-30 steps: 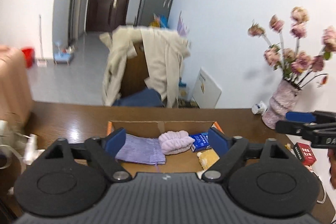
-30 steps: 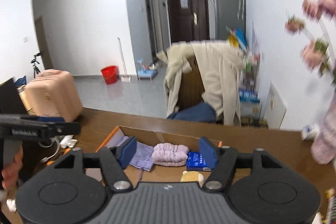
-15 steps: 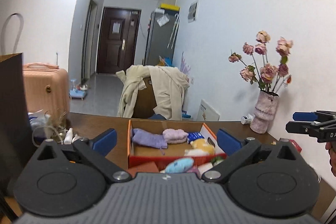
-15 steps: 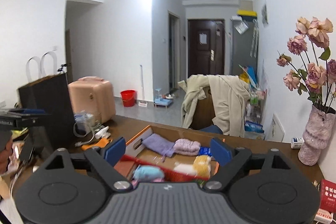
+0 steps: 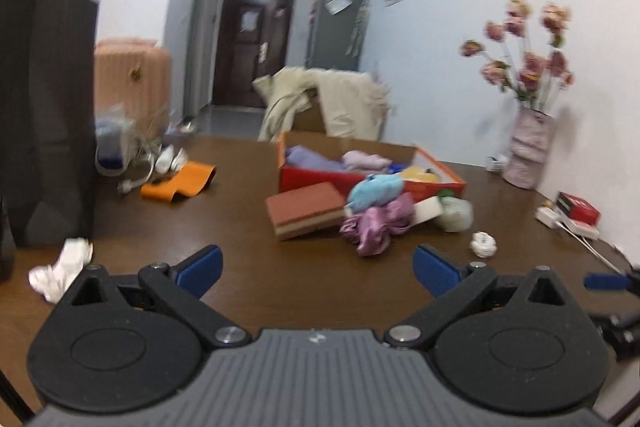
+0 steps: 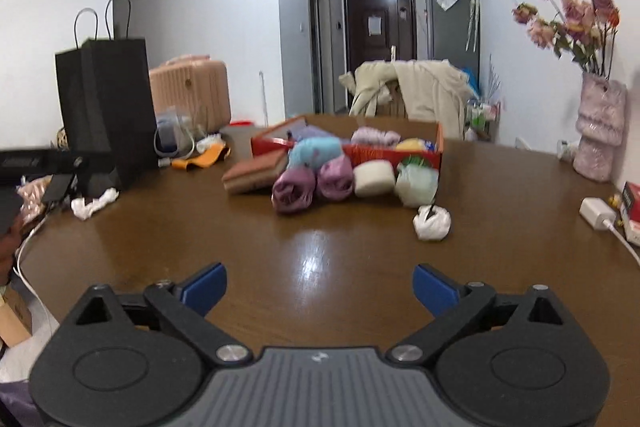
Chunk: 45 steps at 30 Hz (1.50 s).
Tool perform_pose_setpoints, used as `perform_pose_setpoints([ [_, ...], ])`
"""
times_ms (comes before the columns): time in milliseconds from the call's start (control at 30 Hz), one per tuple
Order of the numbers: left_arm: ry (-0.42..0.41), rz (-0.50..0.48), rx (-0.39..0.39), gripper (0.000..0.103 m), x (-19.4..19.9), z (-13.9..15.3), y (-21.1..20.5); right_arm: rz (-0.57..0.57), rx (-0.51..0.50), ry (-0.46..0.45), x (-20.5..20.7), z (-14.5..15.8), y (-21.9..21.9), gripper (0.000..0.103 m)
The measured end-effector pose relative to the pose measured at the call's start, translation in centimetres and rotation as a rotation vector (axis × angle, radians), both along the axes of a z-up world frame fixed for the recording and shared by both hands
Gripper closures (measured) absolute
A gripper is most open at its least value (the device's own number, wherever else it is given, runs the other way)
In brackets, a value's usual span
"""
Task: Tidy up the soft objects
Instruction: 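Withdraw both grippers from the box toward the orange-brown sponge pad, then close both grippers together on the sponge pad and lift it, then carry the sponge pad with both grippers into the box and release it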
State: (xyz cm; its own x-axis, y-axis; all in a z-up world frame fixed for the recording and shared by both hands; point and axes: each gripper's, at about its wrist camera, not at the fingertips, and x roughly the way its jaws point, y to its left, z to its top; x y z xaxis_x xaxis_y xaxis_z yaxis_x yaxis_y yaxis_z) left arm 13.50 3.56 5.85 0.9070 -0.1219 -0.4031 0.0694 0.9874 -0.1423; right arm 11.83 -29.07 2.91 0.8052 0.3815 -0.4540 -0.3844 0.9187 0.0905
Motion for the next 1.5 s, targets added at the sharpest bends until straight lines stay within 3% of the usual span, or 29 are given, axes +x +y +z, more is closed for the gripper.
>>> perform_pose_setpoints([
  [233,0.066,0.045,-0.058,0.000,5.1,-2.4,2.1,0.015,0.059,-0.032,3.5,1.2,1.6,0.007],
  [367,0.097,0.063,-0.077,0.000,10.0,-3.4,3.5,0.050,0.076,0.000,8.4,1.7,4.4,0.018],
  [500,0.086,0.030,-0.109,0.001,15.6,-4.2,4.8,0.097,0.077,0.023,14.2,1.6,8.5,0.036],
  [600,0.154,0.048,-0.163,0.022,20.0,-5.3,5.7,0.122,0.103,0.050,19.0,1.3,11.7,0.049],
  [667,0.208,0.023,-0.226,0.040,22.2,-6.3,6.4,0.117,0.100,0.070,22.0,0.8,13.9,0.058],
  [800,0.284,-0.022,-0.383,0.051,24.2,-8.4,7.8,0.059,0.064,0.080,26.1,-0.8,16.9,0.060],
  [900,0.267,-0.030,-0.452,0.057,24.1,-9.2,8.4,0.068,0.090,0.122,27.7,-2.4,17.6,0.067],
  [967,0.257,-0.059,-0.474,0.067,24.0,-9.3,8.5,0.077,0.102,0.157,28.1,-3.3,17.9,0.068],
  [1100,0.263,-0.058,-0.468,0.072,23.6,-9.2,8.4,0.074,0.109,0.149,27.6,-3.4,17.9,0.072],
  [1200,0.257,-0.053,-0.452,0.073,21.9,-7.5,7.7,0.075,0.120,0.146,26.3,-2.3,17.1,0.074],
  [1500,0.194,-0.122,-0.308,0.073,10.6,-3.8,2.6,0.102,0.132,0.118,13.7,0.1,12.4,0.074],
])
